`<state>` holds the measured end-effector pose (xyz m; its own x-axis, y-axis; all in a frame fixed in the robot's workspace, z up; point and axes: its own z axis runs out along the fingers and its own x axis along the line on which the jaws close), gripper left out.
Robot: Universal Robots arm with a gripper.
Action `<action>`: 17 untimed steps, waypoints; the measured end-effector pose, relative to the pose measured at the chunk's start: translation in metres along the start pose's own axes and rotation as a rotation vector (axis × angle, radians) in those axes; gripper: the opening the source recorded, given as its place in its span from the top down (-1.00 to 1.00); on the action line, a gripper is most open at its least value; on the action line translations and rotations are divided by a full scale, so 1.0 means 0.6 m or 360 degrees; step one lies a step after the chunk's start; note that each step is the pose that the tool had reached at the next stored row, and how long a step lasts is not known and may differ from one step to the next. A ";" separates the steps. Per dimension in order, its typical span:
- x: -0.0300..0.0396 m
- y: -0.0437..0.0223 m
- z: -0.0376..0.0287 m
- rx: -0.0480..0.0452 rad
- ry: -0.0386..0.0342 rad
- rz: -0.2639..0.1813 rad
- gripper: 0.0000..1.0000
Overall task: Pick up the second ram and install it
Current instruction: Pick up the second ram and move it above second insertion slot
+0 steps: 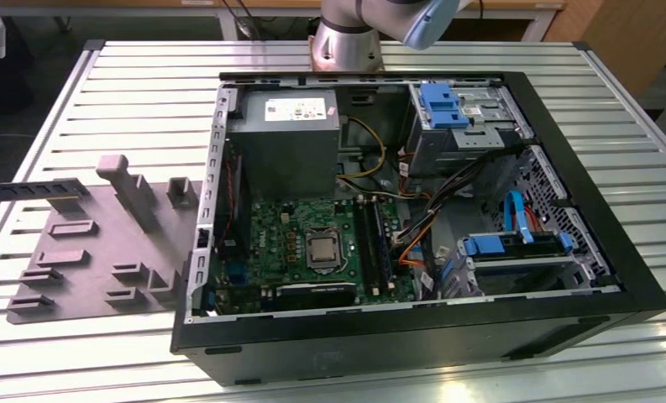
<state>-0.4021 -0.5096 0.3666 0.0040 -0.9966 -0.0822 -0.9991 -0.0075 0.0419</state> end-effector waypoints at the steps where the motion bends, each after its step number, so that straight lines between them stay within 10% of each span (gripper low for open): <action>1: 0.000 0.000 -0.001 0.0000 -0.0001 0.0000 0.76; 17: -0.002 0.001 -0.023 0.0000 -0.0010 0.0000 0.76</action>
<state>-0.4020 -0.5094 0.3807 0.0040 -0.9961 -0.0887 -0.9991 -0.0078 0.0419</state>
